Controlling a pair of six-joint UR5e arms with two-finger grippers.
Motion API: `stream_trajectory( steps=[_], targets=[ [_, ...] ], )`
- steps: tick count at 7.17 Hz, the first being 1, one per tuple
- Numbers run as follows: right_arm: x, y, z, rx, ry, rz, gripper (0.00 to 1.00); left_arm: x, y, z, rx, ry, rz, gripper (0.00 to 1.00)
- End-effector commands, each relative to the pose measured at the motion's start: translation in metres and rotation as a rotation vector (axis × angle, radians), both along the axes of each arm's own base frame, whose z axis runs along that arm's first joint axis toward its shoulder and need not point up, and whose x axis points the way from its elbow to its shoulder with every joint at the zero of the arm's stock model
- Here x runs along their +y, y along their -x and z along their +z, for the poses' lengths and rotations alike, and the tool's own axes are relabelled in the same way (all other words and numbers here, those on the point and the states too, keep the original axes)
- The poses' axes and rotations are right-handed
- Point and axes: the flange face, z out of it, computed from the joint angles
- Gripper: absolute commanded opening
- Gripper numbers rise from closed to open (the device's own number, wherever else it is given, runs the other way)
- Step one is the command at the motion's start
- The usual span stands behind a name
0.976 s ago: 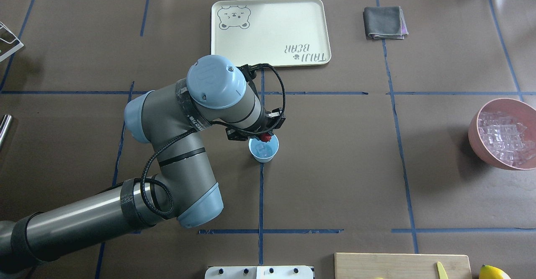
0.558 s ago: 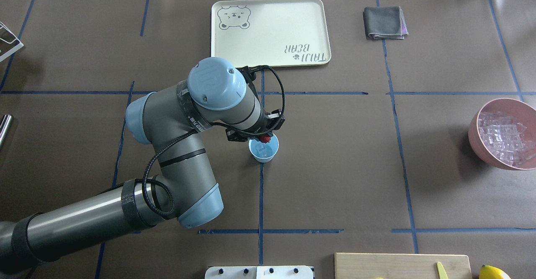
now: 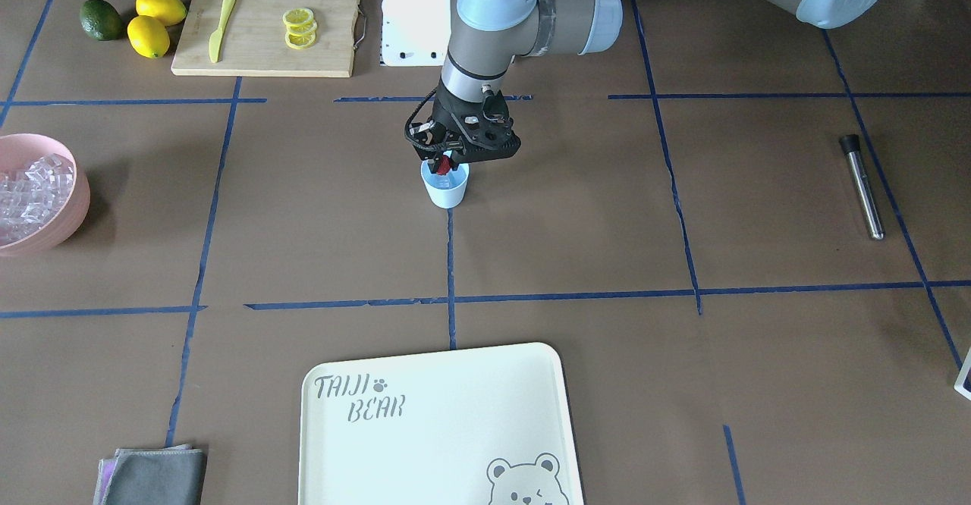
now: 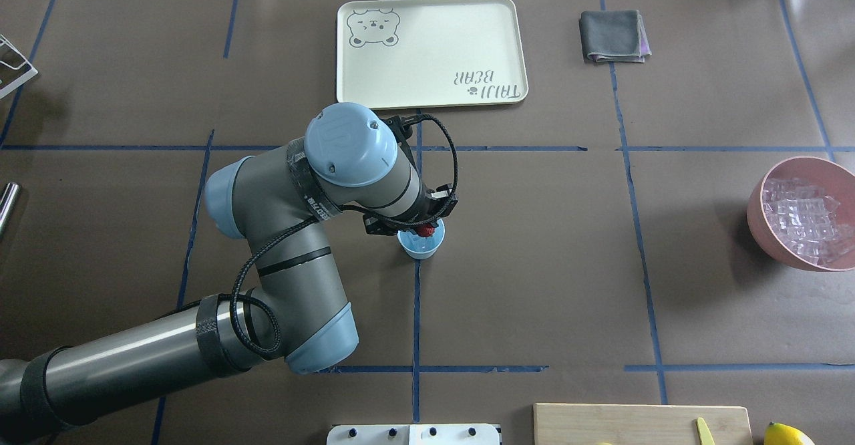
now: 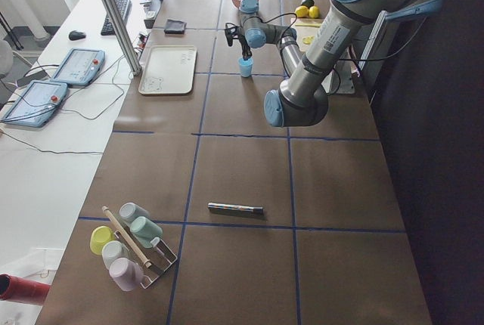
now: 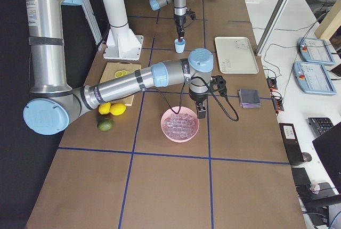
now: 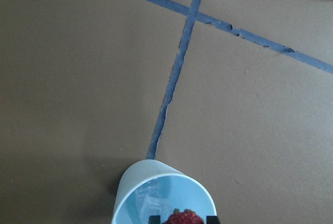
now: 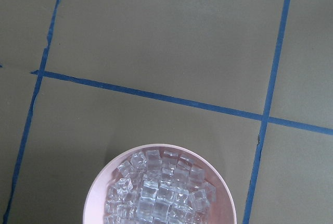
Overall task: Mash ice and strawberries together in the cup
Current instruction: 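Lower the left gripper and release the strawberry into the cup, then withdraw the left gripper from the cup back toward the pestle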
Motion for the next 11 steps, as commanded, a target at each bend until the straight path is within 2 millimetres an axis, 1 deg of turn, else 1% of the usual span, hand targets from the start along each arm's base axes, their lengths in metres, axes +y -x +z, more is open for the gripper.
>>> stream_trajectory(
  steps=[1,3,5,6,7,8,9,10,11],
  targets=[
    [0.000,0.000,0.000,0.000,0.000,0.000,0.99,0.001,-0.001,0.001,-0.001,-0.006,0.007,0.57],
    [0.000,0.000,0.000,0.000,0.000,0.000,0.99,0.001,0.000,0.002,-0.004,-0.005,0.006,1.00],
    [0.000,0.000,0.001,0.000,0.003,0.000,0.99,0.001,0.001,0.001,-0.004,-0.007,0.005,1.00],
    [-0.001,0.000,0.007,0.000,0.012,-0.003,0.99,-0.002,0.005,0.001,-0.006,-0.005,0.002,1.00],
    [-0.001,-0.003,0.021,-0.023,0.018,-0.024,0.99,-0.021,0.022,0.000,0.000,0.000,-0.019,1.00],
    [-0.001,-0.015,0.033,-0.055,0.027,-0.023,0.99,-0.040,0.044,0.006,0.009,0.009,0.014,1.00],
    [0.000,-0.031,0.045,-0.051,0.002,-0.033,0.99,-0.054,0.070,0.023,0.009,0.018,0.043,1.00],
    [0.002,-0.045,0.058,-0.048,-0.005,-0.032,0.99,-0.066,0.100,0.053,-0.012,-0.001,0.062,1.00],
    [0.007,-0.053,0.068,-0.048,0.009,-0.017,0.99,-0.082,0.138,0.086,-0.054,-0.027,0.096,1.00]
  ],
)
